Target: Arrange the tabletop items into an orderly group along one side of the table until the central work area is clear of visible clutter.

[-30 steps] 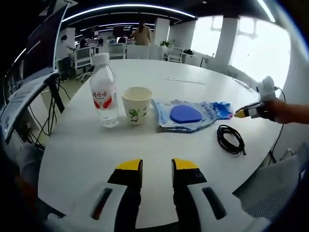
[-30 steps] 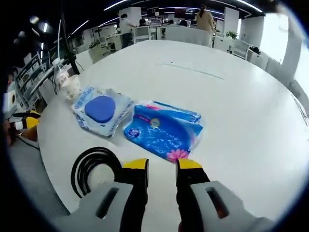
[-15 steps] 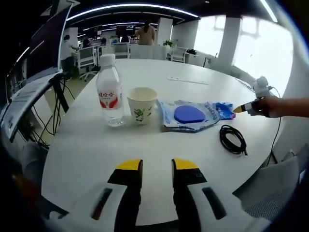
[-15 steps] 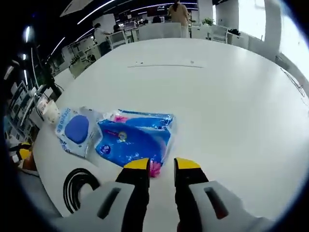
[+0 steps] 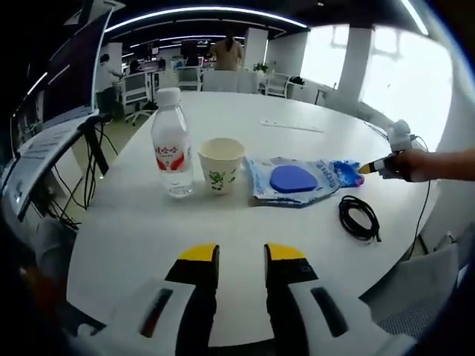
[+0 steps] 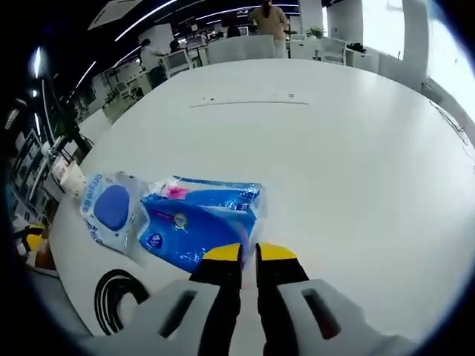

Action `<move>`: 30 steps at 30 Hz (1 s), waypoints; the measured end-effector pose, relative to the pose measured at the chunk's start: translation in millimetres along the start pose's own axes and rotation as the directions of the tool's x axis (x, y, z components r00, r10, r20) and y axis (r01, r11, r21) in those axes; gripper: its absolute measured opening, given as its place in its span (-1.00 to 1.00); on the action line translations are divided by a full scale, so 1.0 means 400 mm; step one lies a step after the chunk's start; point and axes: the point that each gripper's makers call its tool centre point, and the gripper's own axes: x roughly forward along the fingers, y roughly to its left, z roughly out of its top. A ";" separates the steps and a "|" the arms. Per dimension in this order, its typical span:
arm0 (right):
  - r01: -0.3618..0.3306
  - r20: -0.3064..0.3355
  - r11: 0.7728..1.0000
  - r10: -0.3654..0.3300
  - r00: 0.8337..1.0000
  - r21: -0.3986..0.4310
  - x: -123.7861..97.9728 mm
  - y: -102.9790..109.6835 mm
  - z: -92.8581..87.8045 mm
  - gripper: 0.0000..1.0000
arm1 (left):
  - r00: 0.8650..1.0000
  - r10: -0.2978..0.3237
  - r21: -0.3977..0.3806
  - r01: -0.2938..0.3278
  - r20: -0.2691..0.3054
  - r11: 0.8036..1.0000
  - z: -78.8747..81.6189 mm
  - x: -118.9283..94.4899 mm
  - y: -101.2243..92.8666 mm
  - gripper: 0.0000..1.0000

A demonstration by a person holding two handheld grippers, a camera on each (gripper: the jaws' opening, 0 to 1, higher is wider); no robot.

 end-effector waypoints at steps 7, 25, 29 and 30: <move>0.004 0.009 1.000 -0.004 1.000 0.031 -0.033 0.005 -0.005 -1.00 | 1.000 0.002 -0.004 -0.002 -0.003 1.000 -0.004 -0.002 -0.001 -0.56; 0.048 0.019 0.992 -0.050 0.999 0.115 -0.068 -0.054 -0.023 -1.00 | 1.000 0.001 0.005 -0.001 0.007 1.000 0.007 0.004 -0.007 -0.57; 0.050 0.015 0.993 -0.052 0.999 0.110 -0.068 -0.059 -0.026 -1.00 | 1.000 -0.002 0.004 0.002 0.008 1.000 0.008 0.004 -0.008 -0.56; 0.054 0.013 0.993 -0.055 0.998 0.102 -0.067 -0.061 -0.027 -1.00 | 1.000 -0.002 0.005 0.002 0.009 1.000 0.009 0.003 -0.008 -0.56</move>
